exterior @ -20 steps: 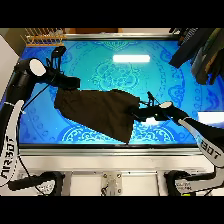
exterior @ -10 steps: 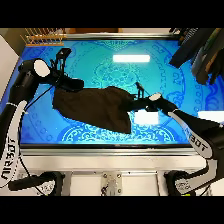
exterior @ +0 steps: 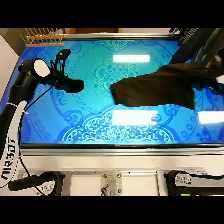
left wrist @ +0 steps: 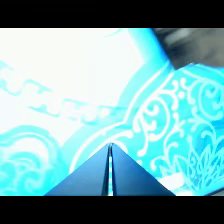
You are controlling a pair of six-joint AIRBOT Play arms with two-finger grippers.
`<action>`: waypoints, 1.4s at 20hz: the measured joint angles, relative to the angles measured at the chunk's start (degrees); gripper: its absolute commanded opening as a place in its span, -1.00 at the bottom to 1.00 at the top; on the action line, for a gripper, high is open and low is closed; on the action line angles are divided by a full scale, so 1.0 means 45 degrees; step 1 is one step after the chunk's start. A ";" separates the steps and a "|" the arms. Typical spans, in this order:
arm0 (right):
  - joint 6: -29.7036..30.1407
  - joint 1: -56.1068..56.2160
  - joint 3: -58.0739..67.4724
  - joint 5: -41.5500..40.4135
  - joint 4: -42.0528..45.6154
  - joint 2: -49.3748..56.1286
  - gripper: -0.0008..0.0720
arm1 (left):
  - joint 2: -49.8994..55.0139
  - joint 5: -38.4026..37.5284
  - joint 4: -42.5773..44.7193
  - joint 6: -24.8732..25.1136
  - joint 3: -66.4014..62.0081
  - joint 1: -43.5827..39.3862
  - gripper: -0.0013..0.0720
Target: Fold the clothes and pants, and hang the long-sleeved shirts on hangers.
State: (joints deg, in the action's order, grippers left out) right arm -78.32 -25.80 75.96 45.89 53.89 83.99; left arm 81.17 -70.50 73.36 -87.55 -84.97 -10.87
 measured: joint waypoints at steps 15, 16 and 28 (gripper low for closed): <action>-0.3497 -0.4877 -0.4537 0.5503 0.4269 -0.3614 -0.97 | 0.0000 0.0087 0.0005 -0.0092 0.0000 0.0000 -0.94; -0.3419 -0.4896 -0.4721 0.5843 0.4201 -0.3648 -0.95 | 0.0000 0.0083 0.0005 -0.0092 0.0000 0.0000 -0.94; -0.3220 -0.4930 -0.4464 0.6543 0.6878 -0.5955 1.00 | 0.0000 -0.0039 0.0024 -0.0058 0.0000 0.0000 -0.94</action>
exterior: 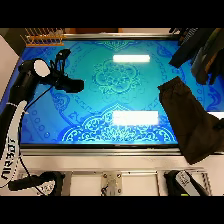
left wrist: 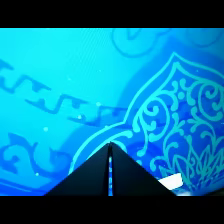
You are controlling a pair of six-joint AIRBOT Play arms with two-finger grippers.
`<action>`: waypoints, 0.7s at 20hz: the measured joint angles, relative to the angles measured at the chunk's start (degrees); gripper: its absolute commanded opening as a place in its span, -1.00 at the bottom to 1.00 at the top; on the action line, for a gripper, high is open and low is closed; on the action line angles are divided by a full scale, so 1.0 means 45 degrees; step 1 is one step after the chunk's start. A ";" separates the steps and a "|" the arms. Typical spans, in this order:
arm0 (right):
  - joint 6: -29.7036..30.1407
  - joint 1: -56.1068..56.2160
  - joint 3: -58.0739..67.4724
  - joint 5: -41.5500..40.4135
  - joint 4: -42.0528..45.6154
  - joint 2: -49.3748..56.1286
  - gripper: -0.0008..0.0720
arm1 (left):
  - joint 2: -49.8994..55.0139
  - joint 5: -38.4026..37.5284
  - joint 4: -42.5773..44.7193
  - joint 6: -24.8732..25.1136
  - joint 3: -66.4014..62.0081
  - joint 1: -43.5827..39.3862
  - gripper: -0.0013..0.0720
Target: Fold the clothes and pants, and hang the long-sleeved shirts on hangers.
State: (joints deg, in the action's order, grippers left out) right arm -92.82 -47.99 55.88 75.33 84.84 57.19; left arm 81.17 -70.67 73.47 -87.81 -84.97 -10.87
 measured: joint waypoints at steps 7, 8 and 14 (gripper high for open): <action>0.2035 0.2919 0.0826 -0.1093 -0.3730 -0.3011 1.00 | 0.0000 -0.0015 -0.0005 -0.0039 0.0000 -0.0267 -0.94; 0.2283 0.3682 0.0816 -0.1137 -0.4109 -0.3235 1.00 | 0.0000 -0.0010 -0.0010 -0.0039 0.0000 -0.0306 -0.94; 0.2875 0.7441 0.0801 -0.1268 -0.4979 -0.3657 -0.97 | 0.0000 0.0034 -0.0010 -0.0034 0.0000 -0.0393 -0.94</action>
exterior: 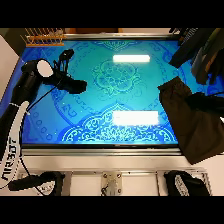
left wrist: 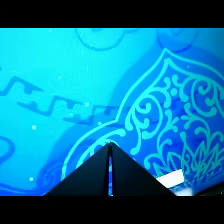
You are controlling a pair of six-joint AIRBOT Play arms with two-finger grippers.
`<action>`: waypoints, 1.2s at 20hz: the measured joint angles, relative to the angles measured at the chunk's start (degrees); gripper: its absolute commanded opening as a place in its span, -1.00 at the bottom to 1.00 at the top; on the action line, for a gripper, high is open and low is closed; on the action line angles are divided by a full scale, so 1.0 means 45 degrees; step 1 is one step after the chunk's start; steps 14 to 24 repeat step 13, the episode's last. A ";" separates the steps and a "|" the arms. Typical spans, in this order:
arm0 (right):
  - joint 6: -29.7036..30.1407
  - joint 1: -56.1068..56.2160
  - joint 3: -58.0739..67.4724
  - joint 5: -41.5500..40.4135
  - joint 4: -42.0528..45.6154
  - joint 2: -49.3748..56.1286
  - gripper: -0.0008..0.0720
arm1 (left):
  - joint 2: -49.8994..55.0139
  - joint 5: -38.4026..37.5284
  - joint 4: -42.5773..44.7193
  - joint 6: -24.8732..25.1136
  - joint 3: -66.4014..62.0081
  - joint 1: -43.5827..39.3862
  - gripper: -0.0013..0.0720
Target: Fold the clothes and pants, and hang the long-sleeved shirts on hangers.
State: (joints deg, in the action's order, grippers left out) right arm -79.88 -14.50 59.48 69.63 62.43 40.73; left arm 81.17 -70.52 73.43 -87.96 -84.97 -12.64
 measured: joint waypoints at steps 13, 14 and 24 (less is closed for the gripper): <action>0.0141 0.1122 0.0000 0.0044 -0.0219 -0.0029 -0.97 | 0.0000 0.0029 0.0005 0.0029 0.0000 0.0000 -0.94; 0.0141 0.1122 0.0000 0.0044 -0.0219 -0.0029 -0.97 | 0.0000 0.0029 0.0005 0.0029 0.0000 0.0000 -0.94; 0.0141 0.1122 0.0000 0.0044 -0.0219 -0.0029 -0.97 | 0.0000 0.0029 0.0005 0.0029 0.0000 0.0000 -0.94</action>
